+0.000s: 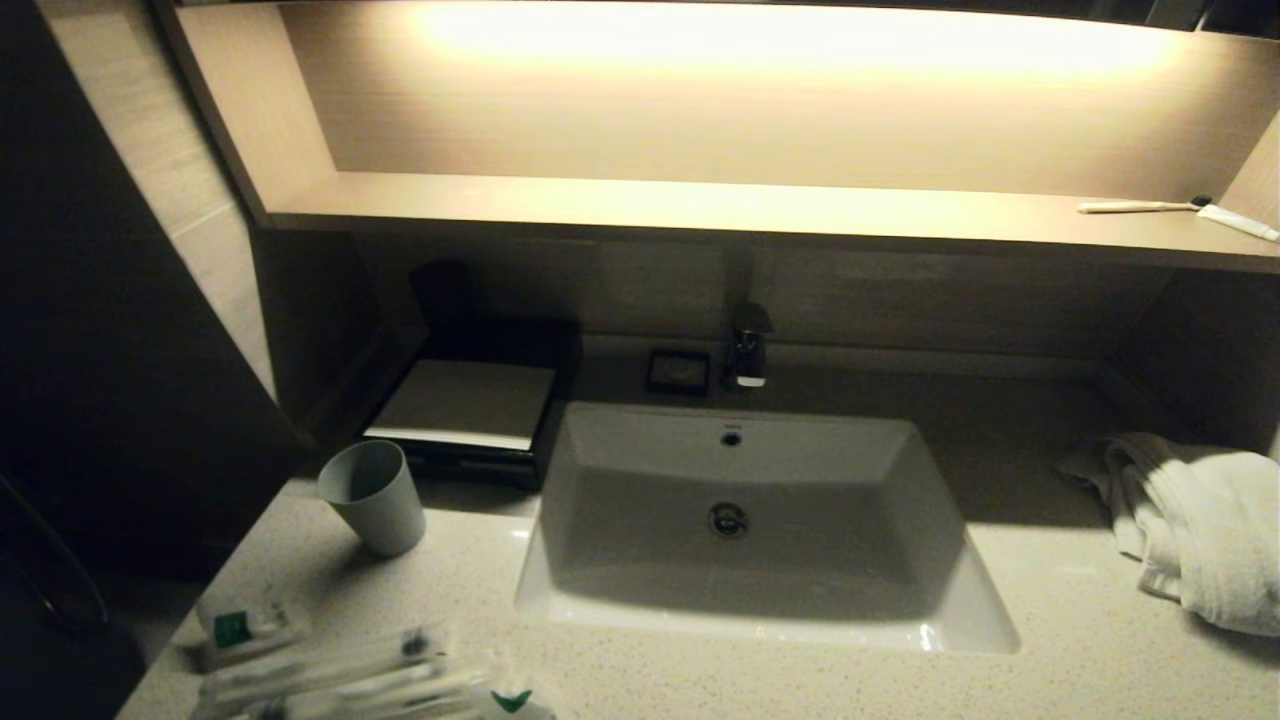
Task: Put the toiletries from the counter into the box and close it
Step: Pick up the cup
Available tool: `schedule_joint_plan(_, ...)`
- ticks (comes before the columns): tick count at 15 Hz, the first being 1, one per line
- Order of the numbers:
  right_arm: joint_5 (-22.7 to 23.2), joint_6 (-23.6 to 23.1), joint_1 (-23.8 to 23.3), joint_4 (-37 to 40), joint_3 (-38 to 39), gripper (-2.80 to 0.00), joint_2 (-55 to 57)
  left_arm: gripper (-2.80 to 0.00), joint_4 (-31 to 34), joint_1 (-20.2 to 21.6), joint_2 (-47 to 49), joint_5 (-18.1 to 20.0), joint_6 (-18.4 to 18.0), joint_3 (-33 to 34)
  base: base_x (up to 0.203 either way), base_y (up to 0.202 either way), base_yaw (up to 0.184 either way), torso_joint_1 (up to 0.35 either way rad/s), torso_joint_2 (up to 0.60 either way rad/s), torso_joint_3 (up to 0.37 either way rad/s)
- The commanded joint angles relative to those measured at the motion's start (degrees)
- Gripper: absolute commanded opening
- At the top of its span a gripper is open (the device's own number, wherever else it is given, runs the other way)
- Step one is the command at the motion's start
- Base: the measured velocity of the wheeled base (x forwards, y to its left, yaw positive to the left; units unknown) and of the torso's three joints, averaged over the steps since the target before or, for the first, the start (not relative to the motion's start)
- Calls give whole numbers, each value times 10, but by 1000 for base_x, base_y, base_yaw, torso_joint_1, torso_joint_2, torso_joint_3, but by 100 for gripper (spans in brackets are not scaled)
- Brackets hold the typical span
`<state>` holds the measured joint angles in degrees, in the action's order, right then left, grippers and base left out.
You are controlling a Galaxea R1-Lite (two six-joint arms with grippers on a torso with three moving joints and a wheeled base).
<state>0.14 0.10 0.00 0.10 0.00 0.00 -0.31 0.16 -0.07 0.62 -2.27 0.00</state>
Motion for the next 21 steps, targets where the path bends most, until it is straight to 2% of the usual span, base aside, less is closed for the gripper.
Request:
schedule_joint_plan(1, 0, 0, 0, 0, 0, -280, 0, -280, 0, 0, 1, 0, 0, 0, 0, 0, 0, 0, 0, 0)
schedule_joint_plan(18, 0, 0, 0, 0, 0, -280, 0, -280, 1, 0, 1, -6, 0, 0, 0, 0, 0, 0, 0, 0)
schedule_joint_plan(21, 0, 0, 0, 0, 0, -280, 0, -280, -24, 0, 1, -9, -1, -4, 0, 0, 0, 0, 0, 0)
